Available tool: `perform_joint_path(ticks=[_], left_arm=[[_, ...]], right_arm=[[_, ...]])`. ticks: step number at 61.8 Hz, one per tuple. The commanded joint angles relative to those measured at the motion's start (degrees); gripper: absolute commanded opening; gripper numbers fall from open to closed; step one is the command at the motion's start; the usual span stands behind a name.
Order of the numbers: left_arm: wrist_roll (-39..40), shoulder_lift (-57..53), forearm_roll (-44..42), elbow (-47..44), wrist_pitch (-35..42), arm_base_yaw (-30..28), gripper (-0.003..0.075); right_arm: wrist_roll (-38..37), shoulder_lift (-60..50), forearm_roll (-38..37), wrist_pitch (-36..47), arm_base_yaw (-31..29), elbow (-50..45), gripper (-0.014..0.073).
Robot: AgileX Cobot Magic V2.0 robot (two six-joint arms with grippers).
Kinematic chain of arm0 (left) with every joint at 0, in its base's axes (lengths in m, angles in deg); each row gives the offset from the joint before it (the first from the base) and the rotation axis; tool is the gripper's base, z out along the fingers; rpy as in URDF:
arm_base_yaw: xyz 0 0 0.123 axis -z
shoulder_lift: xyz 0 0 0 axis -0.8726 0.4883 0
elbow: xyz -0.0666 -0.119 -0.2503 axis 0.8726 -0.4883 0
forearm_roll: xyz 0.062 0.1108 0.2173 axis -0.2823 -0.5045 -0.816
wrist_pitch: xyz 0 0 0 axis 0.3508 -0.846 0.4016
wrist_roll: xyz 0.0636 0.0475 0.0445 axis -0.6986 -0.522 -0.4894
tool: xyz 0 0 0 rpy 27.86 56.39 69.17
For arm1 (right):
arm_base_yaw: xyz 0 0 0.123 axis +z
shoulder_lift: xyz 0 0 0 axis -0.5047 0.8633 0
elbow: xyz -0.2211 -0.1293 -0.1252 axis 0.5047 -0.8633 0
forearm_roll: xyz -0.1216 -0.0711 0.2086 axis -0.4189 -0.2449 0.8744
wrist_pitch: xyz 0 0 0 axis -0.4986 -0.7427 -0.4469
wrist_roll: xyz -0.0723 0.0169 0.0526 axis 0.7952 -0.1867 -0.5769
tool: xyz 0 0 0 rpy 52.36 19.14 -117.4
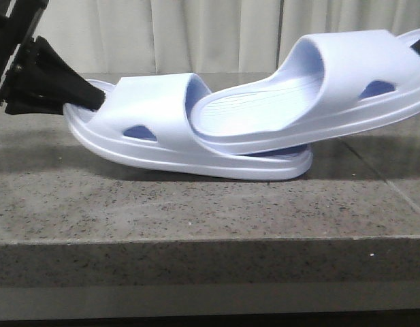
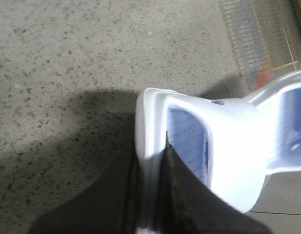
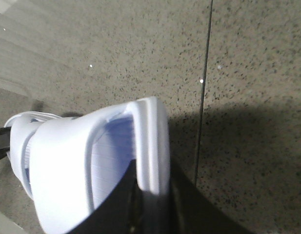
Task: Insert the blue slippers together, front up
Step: 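Bring the right gripper's slipper over the left one, stacking them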
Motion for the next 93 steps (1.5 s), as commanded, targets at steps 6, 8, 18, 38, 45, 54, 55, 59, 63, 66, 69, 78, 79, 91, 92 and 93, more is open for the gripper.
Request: perform_joint_path(ticks=[6, 8, 18, 38, 45, 54, 55, 59, 63, 66, 69, 78, 79, 91, 92, 93], left_arm=[[0.4, -1.7, 4.1, 0.5, 1.0, 0.5, -0.002], [0.4, -1.7, 4.4, 0.0, 1.1, 0.5, -0.002], [0.4, -1.7, 6.9, -1.2, 3.4, 1.4, -0.002], [0.4, -1.7, 7.0, -1.3, 9.3, 7.7, -0.002], [0.4, -1.7, 7.4, -1.3, 9.2, 7.8, -0.002], [0.4, -2.0, 7.3, -1.3, 8.9, 7.7, -0.002], [0.4, -2.0, 7.3, -1.3, 8.8, 7.5, -0.002], [0.4, -2.4, 7.2, -1.3, 8.8, 6.9, -0.002], [0.4, -2.8, 7.2, -1.3, 8.5, 6.3, -0.002], [0.5, -3.2, 7.4, -1.4, 8.4, 6.1, -0.002], [0.5, -3.4, 8.4, -1.4, 8.4, 6.1, -0.002], [0.5, -3.5, 11.4, -1.4, 9.8, 8.2, -0.002], [0.5, -3.5, 11.7, -1.4, 10.2, 8.5, -0.002], [0.4, -3.5, 12.3, -1.4, 14.3, 11.5, -0.002], [0.4, -3.5, 12.3, -1.4, 14.5, 11.5, -0.002], [0.4, -3.5, 12.3, -1.4, 14.5, 11.5, -0.002]], right_arm=[[1.1, 0.8, 6.0, 9.5, 7.7, -1.5, -0.0066], [1.1, 1.2, 6.8, 10.7, 9.6, -1.9, -0.0066], [1.1, 3.9, 10.8, 13.5, 18.5, -2.1, -0.0066], [3.1, 9.4, 13.7, 18.8, 31.5, -0.5, -0.0066], [3.1, 9.5, 13.8, 18.8, 31.7, -0.5, -0.0066], [4.6, 9.0, 13.4, 18.5, 31.2, -0.5, -0.0066], [4.6, 8.9, 13.4, 18.4, 31.0, -0.5, -0.0066], [4.6, 8.3, 13.3, 18.0, 30.3, -0.5, -0.0066], [4.6, 7.3, 13.3, 17.7, 29.5, -0.5, -0.0066], [4.6, 6.4, 13.3, 17.6, 29.2, -0.5, -0.0066], [4.6, 5.9, 13.4, 17.6, 29.2, -0.5, -0.0066], [4.6, 5.8, 14.5, 14.9, 30.7, -0.7, -0.0066], [4.6, 6.0, 14.7, 14.7, 31.0, -0.7, -0.0066], [4.6, 7.2, 15.1, 17.3, 34.5, -0.7, -0.0066], [4.6, 7.3, 15.1, 17.5, 34.5, -0.7, -0.0066], [4.6, 7.3, 15.1, 17.5, 34.5, -0.7, -0.0066]])
